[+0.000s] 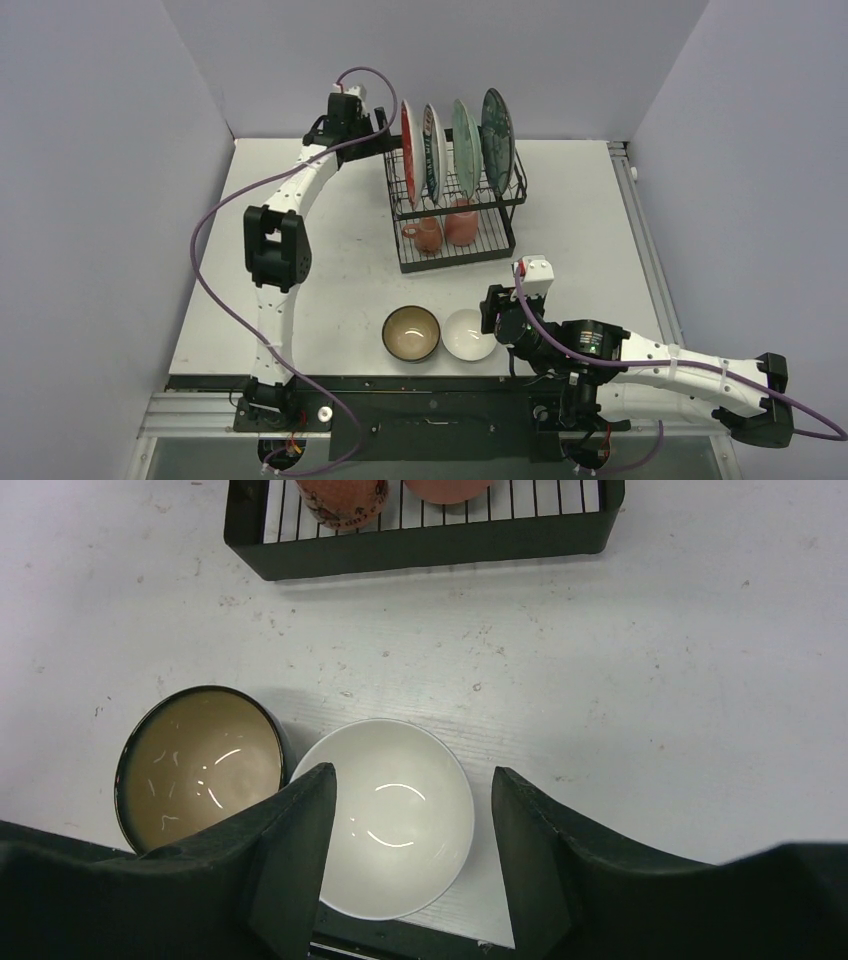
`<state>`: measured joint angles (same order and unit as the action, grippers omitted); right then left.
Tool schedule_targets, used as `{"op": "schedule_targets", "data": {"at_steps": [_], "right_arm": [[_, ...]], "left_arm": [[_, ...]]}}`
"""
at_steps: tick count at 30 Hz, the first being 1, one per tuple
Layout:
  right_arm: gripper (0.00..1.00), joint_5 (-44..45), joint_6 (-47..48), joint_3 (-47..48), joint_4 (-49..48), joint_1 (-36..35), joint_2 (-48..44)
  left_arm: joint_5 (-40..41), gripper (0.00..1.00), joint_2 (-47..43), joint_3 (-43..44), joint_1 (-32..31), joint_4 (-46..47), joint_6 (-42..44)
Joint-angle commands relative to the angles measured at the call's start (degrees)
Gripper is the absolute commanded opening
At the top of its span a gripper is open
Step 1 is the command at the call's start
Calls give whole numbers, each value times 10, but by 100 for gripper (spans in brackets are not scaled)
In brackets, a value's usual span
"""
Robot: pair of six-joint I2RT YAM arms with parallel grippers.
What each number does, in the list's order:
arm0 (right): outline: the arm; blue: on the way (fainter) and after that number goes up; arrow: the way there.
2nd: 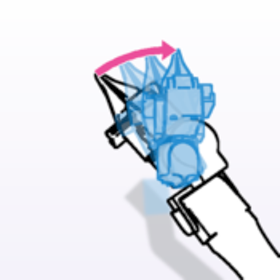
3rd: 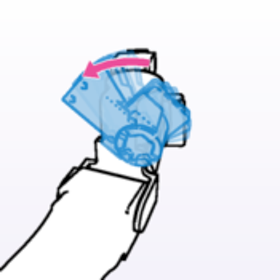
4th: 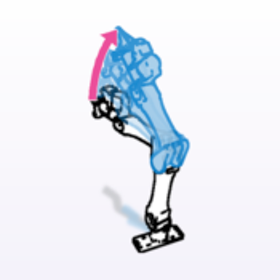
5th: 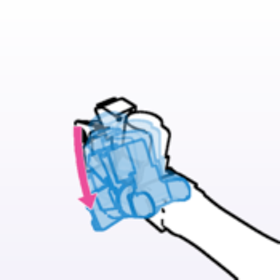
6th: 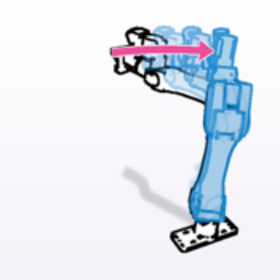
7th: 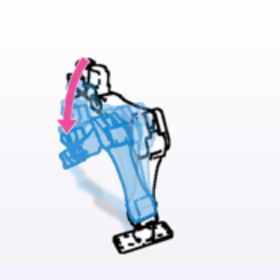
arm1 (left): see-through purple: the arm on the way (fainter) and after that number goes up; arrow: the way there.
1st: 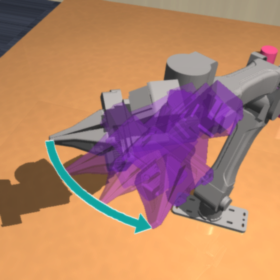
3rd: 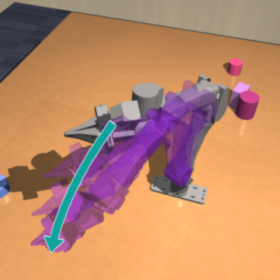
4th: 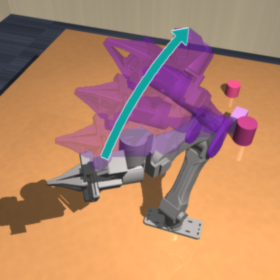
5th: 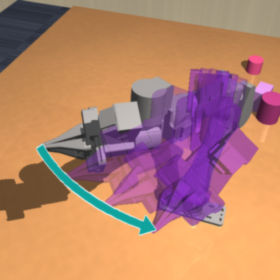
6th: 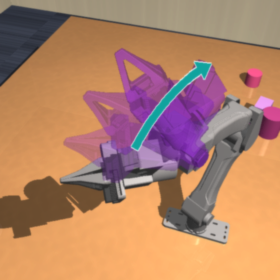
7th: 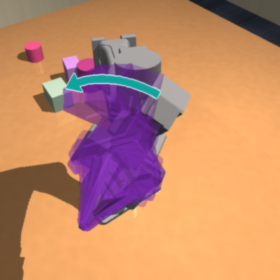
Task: Load the mixed dishes into the dish rack
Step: Adjust the dish rack at the center of the board.
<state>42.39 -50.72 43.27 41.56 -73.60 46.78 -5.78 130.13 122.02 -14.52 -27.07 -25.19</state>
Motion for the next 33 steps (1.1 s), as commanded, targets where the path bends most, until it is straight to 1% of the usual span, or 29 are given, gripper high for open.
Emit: {"op": "schedule_targets", "data": {"at_steps": [1, 4, 10, 18, 24, 30, 33], "right_arm": [[54, 8, 1, -4, -15, -5, -11], [53, 7, -1, -9, -20, -4, -13], [52, 9, -4, -15, -30, -3, -7], [43, 22, -5, -6, -39, 2, 30], [38, 10, -5, -6, -60, 12, 59], [37, -1, -6, 2, -74, 20, 89], [37, -7, -6, 9, -81, 21, 100]], "left_arm": [[8, 78, 49, 75, -1, -19, 0], [13, 78, 72, 99, 1, -15, -2], [18, 76, 110, 111, 9, 16, -5], [-7, 72, 170, 154, 15, 38, -7], [-19, 70, 200, 171, 19, 55, -1], [-22, 64, 198, 167, 24, 55, 9], [-19, 60, 188, 148, 24, 53, 24]]}}
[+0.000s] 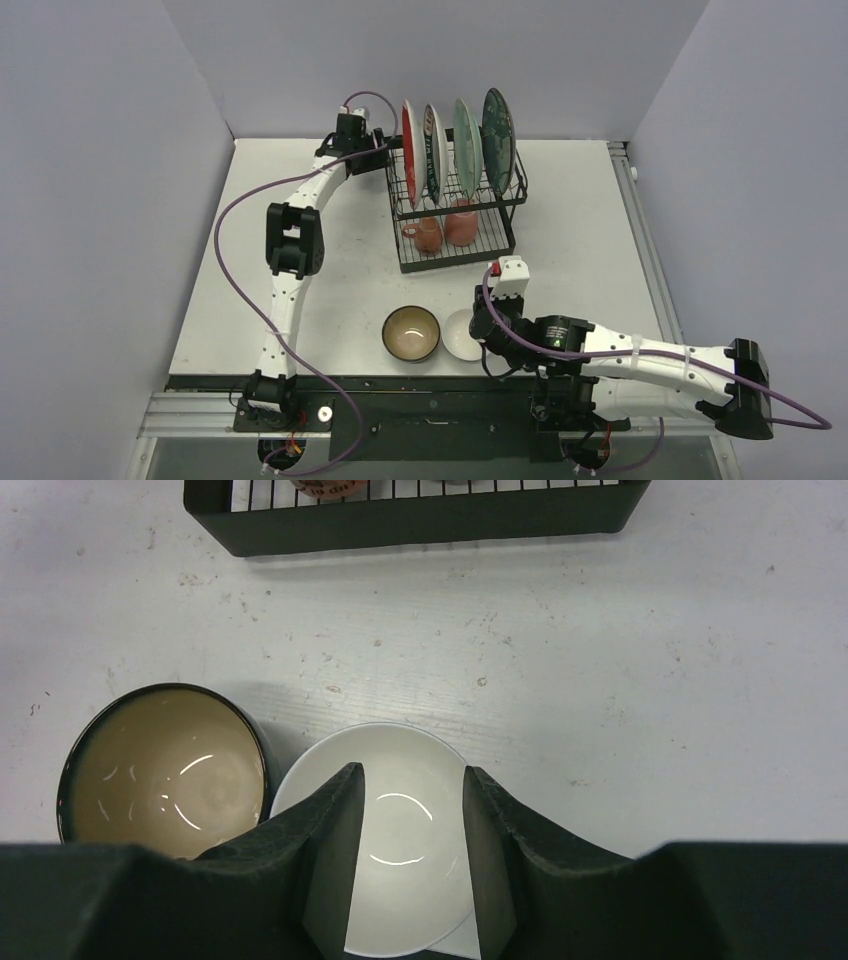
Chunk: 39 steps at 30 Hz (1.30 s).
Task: Load the mixed dishes into the dish rack
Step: Adjust the dish rack at the center of the board.
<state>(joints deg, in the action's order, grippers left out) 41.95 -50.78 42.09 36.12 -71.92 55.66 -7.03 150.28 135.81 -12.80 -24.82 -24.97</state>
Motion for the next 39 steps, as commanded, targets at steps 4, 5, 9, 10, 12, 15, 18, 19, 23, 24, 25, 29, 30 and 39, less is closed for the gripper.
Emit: {"op": "schedule_targets", "data": {"at_steps": [4, 5, 9, 10, 12, 15, 18, 19, 23, 24, 25, 29, 30, 39], "right_arm": [[36, -9, -10, 27, -26, 4, 24], [36, -13, -12, 28, -25, 4, 27], [34, -18, -20, 28, -22, 4, 31], [34, -19, -21, 27, -22, 4, 31], [33, -20, -25, 26, -22, 4, 31], [33, -18, -30, 23, -24, 4, 34], [33, -15, -32, 26, -22, 6, 44], [33, -14, -32, 28, -19, 6, 46], [33, -8, -31, 35, -8, 14, 52], [33, -9, -30, 35, -8, 18, 51], [33, -11, -29, 34, -10, 21, 51], [32, -32, -22, 29, -29, 42, 54], [32, -42, -19, 27, -34, 51, 57], [29, -84, -13, 28, -101, 117, 87]], "left_arm": [[3, 53, -30, -10, 7, 21, 42], [5, 52, -35, -15, 7, 18, 45], [19, 44, -43, -26, 8, 2, 70], [23, 40, -45, -28, 7, -4, 74], [31, 35, -50, -34, 7, -11, 83], [40, 28, -64, -53, 8, -15, 96], [48, 24, -84, -70, 10, -16, 105], [52, 22, -88, -79, 10, -16, 110], [65, 17, -113, -106, 13, -18, 123], [65, 16, -121, -111, 16, -17, 124], [66, 14, -126, -123, 17, -16, 125], [65, 7, -153, -167, 32, -9, 114], [65, 6, -163, -183, 35, -7, 111], [42, 4, -236, -296, 74, 24, 75]]}}
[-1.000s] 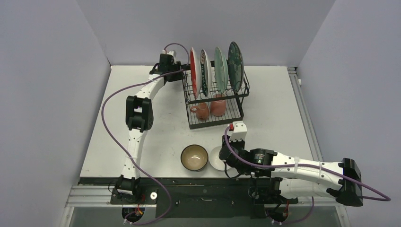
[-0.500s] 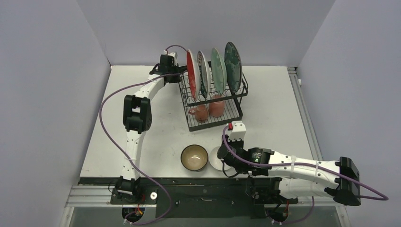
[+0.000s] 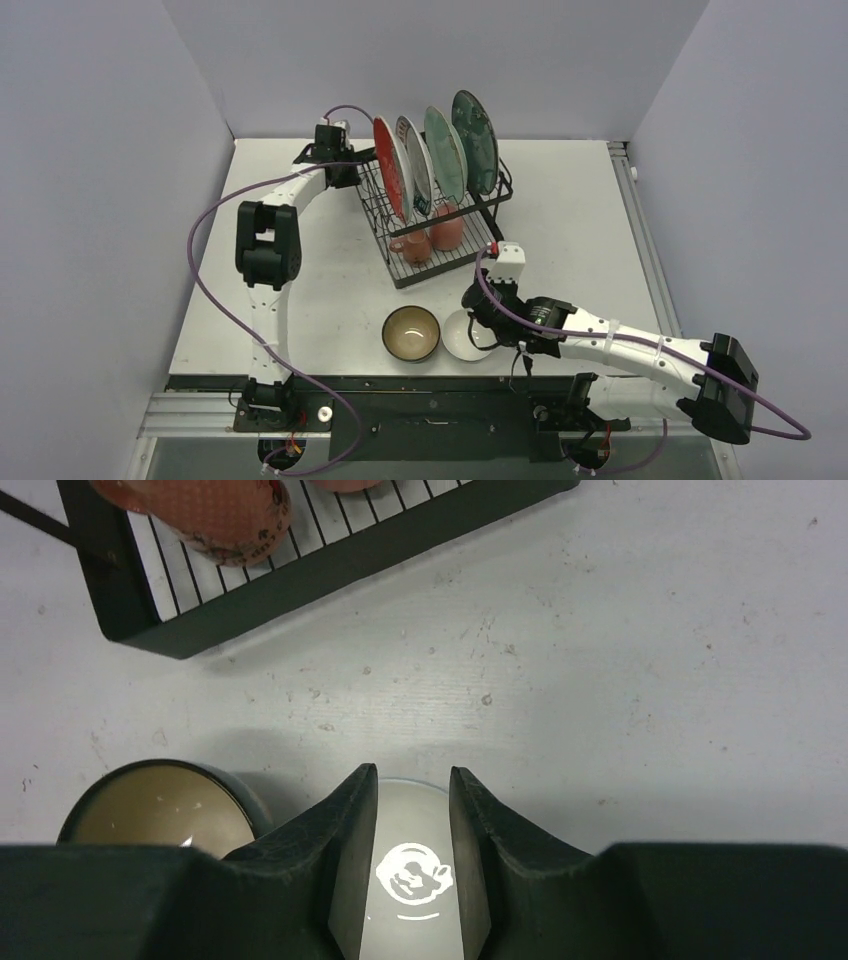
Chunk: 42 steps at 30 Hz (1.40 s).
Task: Load the mixed dishes into the dish rack
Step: Adjust the dish rack at the center of the board.
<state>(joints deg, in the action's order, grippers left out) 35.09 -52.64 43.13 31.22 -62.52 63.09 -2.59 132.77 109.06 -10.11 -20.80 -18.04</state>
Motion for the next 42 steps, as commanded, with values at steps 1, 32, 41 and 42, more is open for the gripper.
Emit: {"op": "schedule_targets", "data": {"at_steps": [1, 32, 41, 42], "right_arm": [[29, -27, 6, 18, -65, 29, 16], [0, -205, 184, 191, -321, -51, 306], [0, -118, 252, 277, -253, -67, 406], [0, -105, 255, 281, -249, -69, 415]], "left_arm": [[-3, 4, -68, -37, 49, -17, 3], [-80, 4, -129, -112, 76, -88, -46], [-93, 5, -122, -108, 76, -94, -48], [-94, 5, -121, -107, 76, -96, -48]]}}
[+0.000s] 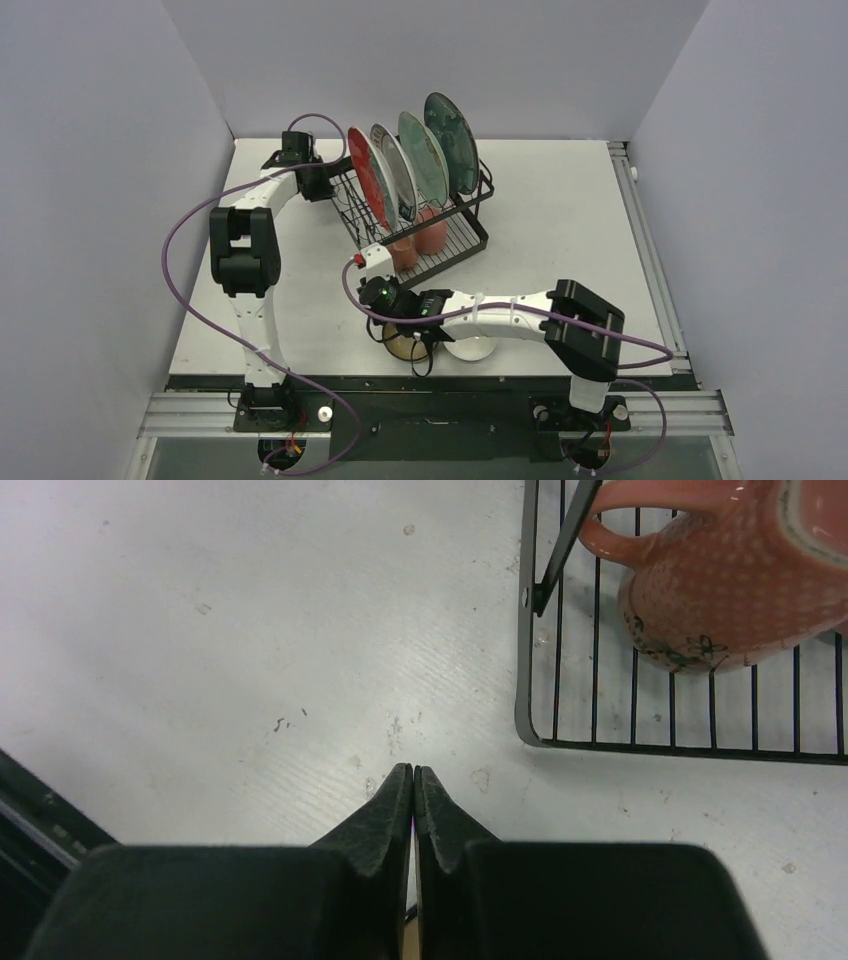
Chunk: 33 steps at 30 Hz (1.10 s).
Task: Load the mixed dishes into the dish rack
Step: Adjust the dish rack at the center of the board.
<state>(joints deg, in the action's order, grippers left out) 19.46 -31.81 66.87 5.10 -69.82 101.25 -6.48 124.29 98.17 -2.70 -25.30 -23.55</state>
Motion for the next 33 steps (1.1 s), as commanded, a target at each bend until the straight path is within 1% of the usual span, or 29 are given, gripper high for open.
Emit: {"op": "schedule_targets", "data": {"at_steps": [1, 7, 14, 18, 22, 26, 33], "right_arm": [[0, 57, 53, 53, 21, 3, 38], [0, 83, 59, 64, 30, -6, 57], [0, 125, 90, 120, 63, -4, 98], [0, 122, 94, 144, 80, 7, 123], [0, 120, 91, 149, 86, 18, 137], [0, 139, 85, 154, 104, 30, 146], [0, 166, 52, 120, 113, 77, 126]], "left_arm": [[-55, 5, -34, 4, 2, -53, 7], [-59, 5, -31, 9, 2, -56, 7], [-60, 6, -28, 8, 2, -62, 7], [-61, 7, -32, 6, 2, -64, 7], [-61, 9, -33, 3, 1, -71, 7], [-61, 9, -32, 5, -1, -85, 7], [-69, 9, -40, -9, -2, -96, 1]]}}
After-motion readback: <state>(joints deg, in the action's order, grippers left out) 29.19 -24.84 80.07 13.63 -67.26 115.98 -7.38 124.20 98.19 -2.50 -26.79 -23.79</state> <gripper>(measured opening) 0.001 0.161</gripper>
